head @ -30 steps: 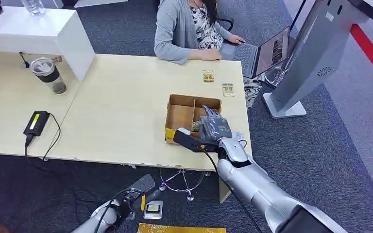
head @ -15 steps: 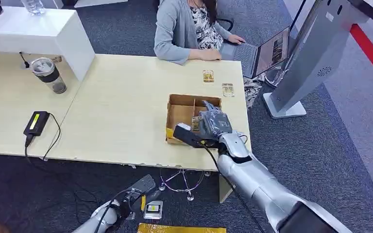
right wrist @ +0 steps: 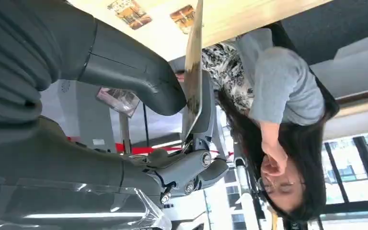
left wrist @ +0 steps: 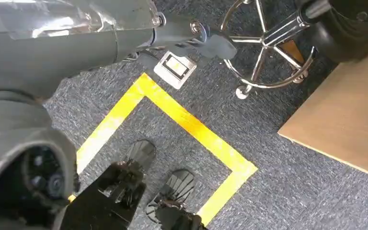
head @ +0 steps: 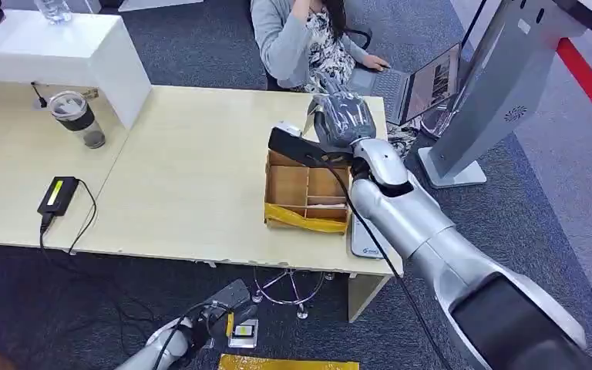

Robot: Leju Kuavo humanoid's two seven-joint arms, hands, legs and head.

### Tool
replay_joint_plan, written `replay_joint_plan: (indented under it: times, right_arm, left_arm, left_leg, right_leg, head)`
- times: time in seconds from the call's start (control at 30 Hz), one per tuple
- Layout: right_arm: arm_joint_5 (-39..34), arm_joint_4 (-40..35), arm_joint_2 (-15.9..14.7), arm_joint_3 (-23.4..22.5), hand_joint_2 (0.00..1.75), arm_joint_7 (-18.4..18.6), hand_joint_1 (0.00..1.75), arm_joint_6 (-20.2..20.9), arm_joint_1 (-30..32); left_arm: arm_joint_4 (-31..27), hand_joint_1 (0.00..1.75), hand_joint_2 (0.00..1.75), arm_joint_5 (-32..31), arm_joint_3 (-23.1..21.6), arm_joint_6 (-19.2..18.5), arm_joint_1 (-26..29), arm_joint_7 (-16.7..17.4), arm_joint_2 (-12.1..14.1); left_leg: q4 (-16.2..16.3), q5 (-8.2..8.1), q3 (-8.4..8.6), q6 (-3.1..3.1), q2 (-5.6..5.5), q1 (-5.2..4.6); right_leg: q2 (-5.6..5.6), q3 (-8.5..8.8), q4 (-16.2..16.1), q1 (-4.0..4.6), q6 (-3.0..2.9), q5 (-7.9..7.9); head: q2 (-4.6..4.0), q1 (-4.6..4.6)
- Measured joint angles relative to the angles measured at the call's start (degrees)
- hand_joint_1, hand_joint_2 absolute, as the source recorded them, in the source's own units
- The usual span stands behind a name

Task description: Pass the card to the sensor for recognition and then transmit it.

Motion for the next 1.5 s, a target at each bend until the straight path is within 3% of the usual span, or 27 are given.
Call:
replay_joint_plan:
  times: [0.23, 0.6, 1.43, 1.47, 1.5]
  right_arm:
    - [0.0, 0.0, 2.1, -0.3, 1.75, 0.2, 1.75, 3.1, -0.3]
    - [0.4, 5.7, 6.3, -0.2, 1.75, 3.8, 1.75, 8.7, -2.4]
    - [1.1, 11.2, 8.9, 0.2, 1.75, 3.9, 1.75, 8.9, -3.9]
    - [1.0, 11.3, 8.9, 0.2, 1.75, 3.9, 0.94, 8.9, -3.9]
    - [1.0, 11.4, 8.9, 0.2, 1.75, 3.9, 0.00, 8.9, -3.9]
  left_arm:
    - [0.2, 0.00, 0.00, 0.0, 0.0, -0.2, -0.1, 0.3, -0.1]
    - [0.3, 0.00, 0.00, 0.0, 0.0, -0.7, -0.7, 1.1, -0.7]
    - [0.7, 0.00, 0.00, -0.2, 0.1, -0.7, -1.0, 1.6, -1.1]
    - [0.8, 0.00, 0.00, -0.2, 0.1, -0.7, -1.0, 1.6, -1.1]
    - [0.8, 0.00, 0.00, -0.2, 0.1, -0.7, -1.0, 1.6, -1.1]
  left_leg:
    - [0.0, 0.00, 0.01, 0.00, 0.01, 0.01]
    - [0.0, 0.00, 0.00, 0.00, 0.01, 0.01]
    - [0.0, 0.00, -0.01, 0.00, 0.00, 0.01]
    - [0.0, 0.00, 0.00, 0.00, 0.00, 0.01]
    - [0.0, 0.00, 0.00, 0.00, 0.00, 0.01]
  right_leg:
    - [0.01, 0.00, 0.0, 0.01, 0.00, 0.00]
    - [0.01, -0.01, 0.0, 0.01, 0.00, 0.00]
    - [0.00, -0.01, 0.0, 0.01, 0.00, 0.00]
    - [0.01, -0.01, 0.0, 0.01, 0.00, 0.00]
    - [0.01, 0.00, 0.0, 0.01, 0.00, 0.00]
  head:
    - [0.00, 0.00]
    - [0.00, 0.00]
    - [0.00, 0.00]
    - [0.00, -0.02]
    - [0.00, 0.00]
